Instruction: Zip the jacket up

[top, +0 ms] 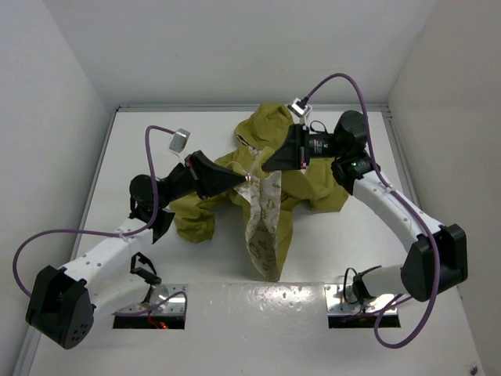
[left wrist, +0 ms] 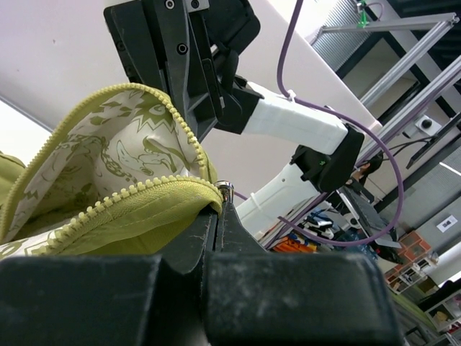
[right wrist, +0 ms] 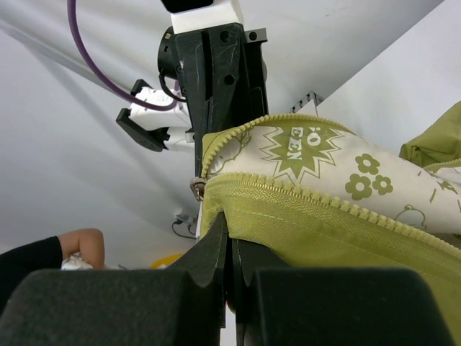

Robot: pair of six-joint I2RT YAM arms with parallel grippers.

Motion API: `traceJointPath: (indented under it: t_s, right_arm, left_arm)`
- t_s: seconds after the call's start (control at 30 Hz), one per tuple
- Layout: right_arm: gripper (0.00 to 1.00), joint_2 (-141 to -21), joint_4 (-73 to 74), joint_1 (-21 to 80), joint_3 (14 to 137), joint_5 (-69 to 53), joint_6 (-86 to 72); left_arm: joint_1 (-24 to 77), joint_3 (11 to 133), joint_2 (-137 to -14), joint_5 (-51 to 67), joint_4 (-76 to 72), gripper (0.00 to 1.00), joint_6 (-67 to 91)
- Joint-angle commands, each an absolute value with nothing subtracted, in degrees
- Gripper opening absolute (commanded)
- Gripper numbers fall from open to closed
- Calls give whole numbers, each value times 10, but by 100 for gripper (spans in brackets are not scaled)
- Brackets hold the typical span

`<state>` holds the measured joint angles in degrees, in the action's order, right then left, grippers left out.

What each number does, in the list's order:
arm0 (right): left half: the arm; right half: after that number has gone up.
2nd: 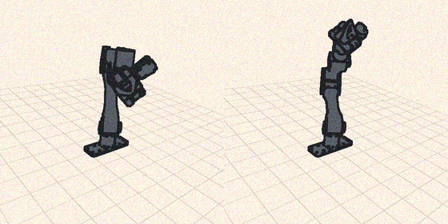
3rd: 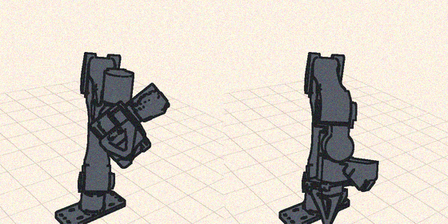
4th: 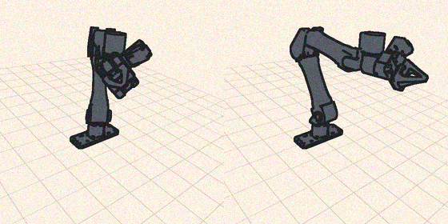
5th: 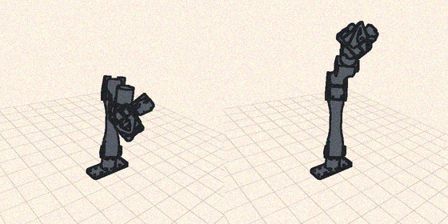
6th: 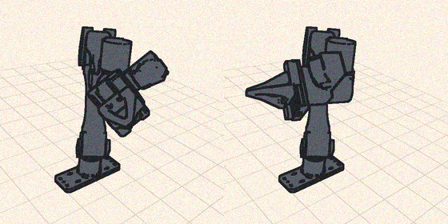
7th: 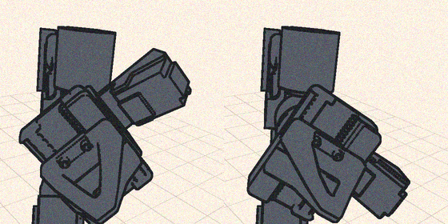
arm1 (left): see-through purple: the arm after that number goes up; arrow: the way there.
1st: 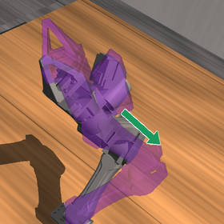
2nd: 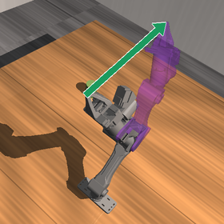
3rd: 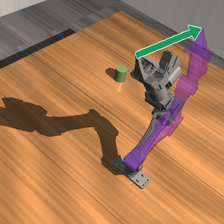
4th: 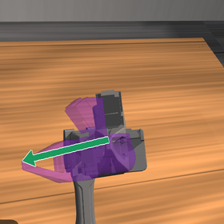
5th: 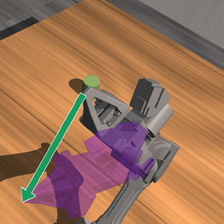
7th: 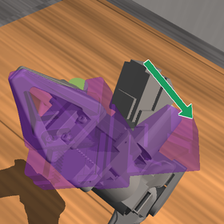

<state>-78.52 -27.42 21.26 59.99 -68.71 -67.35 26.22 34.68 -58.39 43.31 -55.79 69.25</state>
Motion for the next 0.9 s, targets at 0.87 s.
traceJointPath:
  t_s: [0.87]
  right_arm:
    - [0, -787, -316, 234, 642, -692, -688]
  left_arm:
    - [273, 360, -588, 435, -592, 0, 692]
